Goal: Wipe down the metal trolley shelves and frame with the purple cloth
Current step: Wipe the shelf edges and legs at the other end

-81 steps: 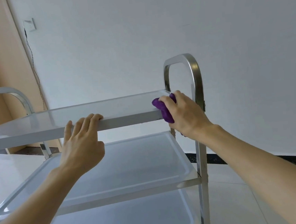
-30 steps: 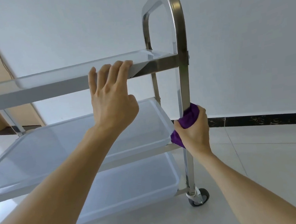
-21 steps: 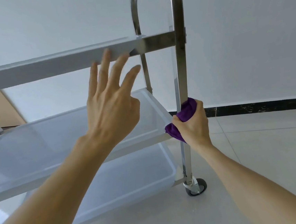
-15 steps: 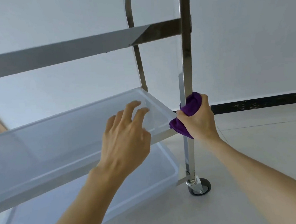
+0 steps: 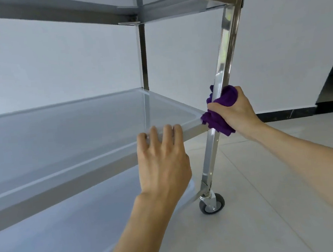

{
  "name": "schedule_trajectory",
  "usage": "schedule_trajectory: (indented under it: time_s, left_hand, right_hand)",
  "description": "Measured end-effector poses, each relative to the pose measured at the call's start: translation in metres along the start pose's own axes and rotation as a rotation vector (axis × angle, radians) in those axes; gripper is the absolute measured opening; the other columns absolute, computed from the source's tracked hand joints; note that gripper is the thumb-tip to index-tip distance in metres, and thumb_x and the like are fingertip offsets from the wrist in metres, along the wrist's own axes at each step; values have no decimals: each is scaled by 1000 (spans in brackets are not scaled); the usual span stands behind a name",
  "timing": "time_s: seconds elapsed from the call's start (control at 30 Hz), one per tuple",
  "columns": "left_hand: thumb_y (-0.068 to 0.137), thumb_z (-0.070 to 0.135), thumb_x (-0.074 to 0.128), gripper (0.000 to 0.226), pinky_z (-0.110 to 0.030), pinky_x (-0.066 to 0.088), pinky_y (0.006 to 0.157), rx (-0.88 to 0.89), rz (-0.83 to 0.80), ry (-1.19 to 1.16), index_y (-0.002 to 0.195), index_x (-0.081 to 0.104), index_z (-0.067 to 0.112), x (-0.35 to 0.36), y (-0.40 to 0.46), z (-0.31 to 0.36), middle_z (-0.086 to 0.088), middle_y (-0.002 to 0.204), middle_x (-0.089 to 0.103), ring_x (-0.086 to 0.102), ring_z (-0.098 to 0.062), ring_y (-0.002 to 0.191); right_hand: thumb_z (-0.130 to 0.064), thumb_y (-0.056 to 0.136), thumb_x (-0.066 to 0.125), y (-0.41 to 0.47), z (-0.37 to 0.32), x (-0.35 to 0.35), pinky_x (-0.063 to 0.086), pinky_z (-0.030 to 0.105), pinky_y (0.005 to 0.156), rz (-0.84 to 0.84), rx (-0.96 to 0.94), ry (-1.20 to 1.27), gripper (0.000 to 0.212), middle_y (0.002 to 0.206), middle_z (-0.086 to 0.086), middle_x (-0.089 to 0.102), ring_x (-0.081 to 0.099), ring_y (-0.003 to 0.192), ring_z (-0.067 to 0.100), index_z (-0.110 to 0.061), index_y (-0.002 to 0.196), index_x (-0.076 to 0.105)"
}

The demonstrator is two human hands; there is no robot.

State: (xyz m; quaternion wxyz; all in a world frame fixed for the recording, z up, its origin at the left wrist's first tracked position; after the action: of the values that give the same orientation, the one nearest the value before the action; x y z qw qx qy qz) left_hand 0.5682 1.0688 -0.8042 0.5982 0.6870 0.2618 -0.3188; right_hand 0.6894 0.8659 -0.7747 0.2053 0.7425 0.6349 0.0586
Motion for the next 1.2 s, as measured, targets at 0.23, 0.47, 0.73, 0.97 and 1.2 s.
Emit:
schedule_trajectory:
  time_s: [0.23, 0.47, 0.73, 0.97, 1.2]
  left_hand:
    - [84, 12, 45, 33, -38, 36, 78, 48, 139, 80, 115, 56, 12, 7, 2, -3, -2, 98, 60, 57, -30, 91]
    - [85, 13, 45, 27, -37, 34, 73, 43, 227, 83, 107, 59, 14, 9, 0, -4, 0, 93, 62, 56, -28, 83]
    - [88, 18, 48, 25, -40, 36, 73, 15, 219, 159, 111, 57, 15, 11, 4, 0, 1, 91, 59, 53, -27, 78]
    - [93, 23, 55, 19, -36, 35, 76, 23, 227, 115, 112, 59, 18, 7, 1, -1, 4, 96, 63, 58, -25, 85]
    - [89, 20, 61, 23, -37, 35, 77, 12, 208, 79, 112, 59, 18, 8, 3, -1, 4, 96, 63, 57, -27, 85]
  right_hand:
    - [-28, 68, 83, -2, 5, 1, 60, 49, 81, -14, -19, 80, 57, 102, -7, 72, 72, 94, 21, -27, 115, 51]
    - [-31, 69, 87, -11, 24, 7, 58, 58, 82, 53, -21, 312, 57, 113, 2, 68, 69, 101, 35, -29, 115, 54]
    - [-35, 71, 84, -18, 40, 11, 59, 29, 77, 85, -131, 444, 57, 108, -10, 67, 68, 96, 11, -34, 120, 54]
    - [-36, 75, 83, -24, 57, 11, 53, 20, 85, 60, -219, 495, 63, 117, -11, 63, 63, 107, 9, -35, 126, 47]
    - [-24, 68, 88, -84, 166, 32, 56, 19, 74, -81, 95, 151, 72, 111, -22, 58, 59, 108, 7, -45, 120, 43]
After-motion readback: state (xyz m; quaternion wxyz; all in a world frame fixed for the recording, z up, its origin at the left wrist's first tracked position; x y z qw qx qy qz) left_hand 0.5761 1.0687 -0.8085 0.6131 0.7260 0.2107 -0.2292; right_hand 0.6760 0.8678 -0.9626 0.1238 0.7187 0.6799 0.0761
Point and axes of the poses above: each hand's wrist, its own y-axis towards the middle knuckle, its own x-axis out of the palm, z = x × y, the point moved 3 cm from there along y, towards the middle knuckle
